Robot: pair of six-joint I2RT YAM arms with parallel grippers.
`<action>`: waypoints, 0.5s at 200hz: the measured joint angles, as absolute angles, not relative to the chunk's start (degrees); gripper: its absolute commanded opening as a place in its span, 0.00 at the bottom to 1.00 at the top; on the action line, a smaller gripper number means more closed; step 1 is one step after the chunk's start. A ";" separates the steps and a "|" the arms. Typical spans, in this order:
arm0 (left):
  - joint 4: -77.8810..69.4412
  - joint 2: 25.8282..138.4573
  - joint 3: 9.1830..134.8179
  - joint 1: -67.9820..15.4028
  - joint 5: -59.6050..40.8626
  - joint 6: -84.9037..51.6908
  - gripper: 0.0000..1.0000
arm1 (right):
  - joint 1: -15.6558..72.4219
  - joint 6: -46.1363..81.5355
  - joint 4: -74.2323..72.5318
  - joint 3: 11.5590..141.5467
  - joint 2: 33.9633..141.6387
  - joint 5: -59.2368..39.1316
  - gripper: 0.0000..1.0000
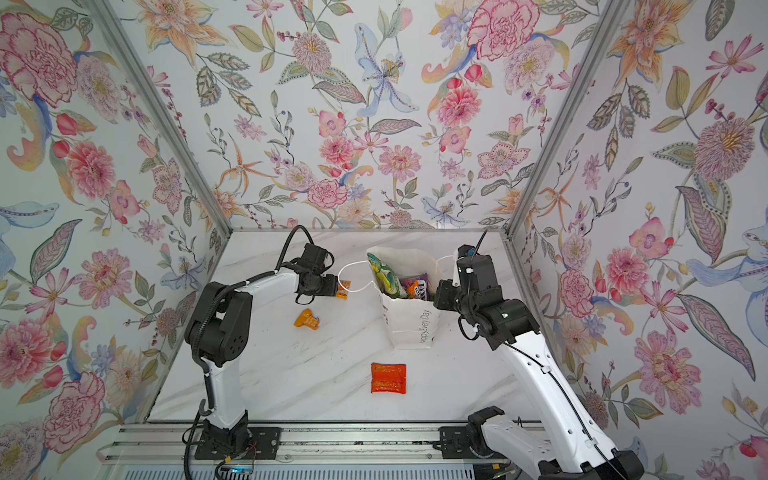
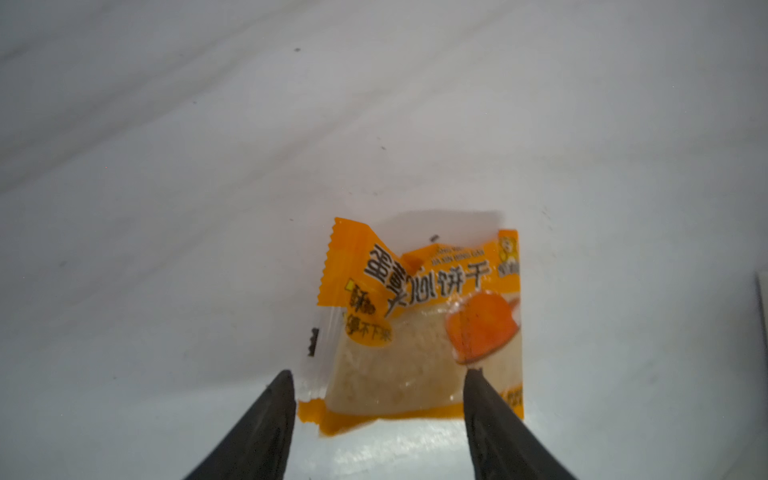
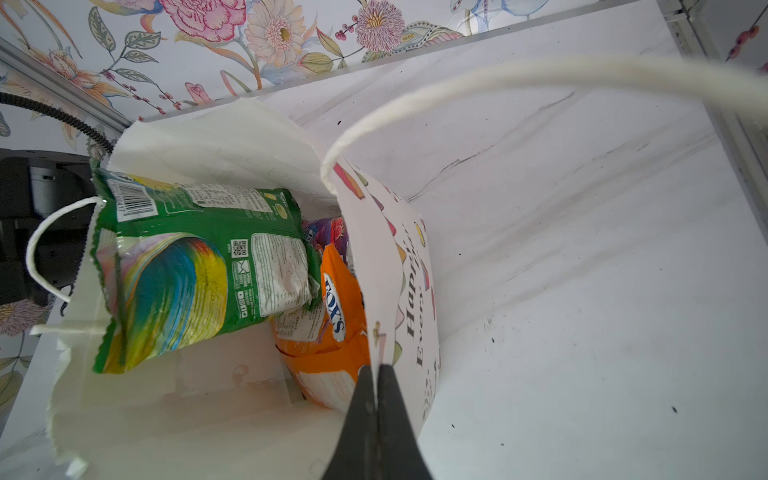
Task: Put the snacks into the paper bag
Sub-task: 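Move the left gripper toward the yellow biscuit packet on the table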
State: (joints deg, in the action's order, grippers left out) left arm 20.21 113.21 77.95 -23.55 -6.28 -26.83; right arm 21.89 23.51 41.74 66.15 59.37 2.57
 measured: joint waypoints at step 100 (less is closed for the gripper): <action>19.59 113.32 81.01 -21.23 -5.85 -24.97 0.64 | 23.83 25.19 41.76 64.71 57.19 5.10 0.00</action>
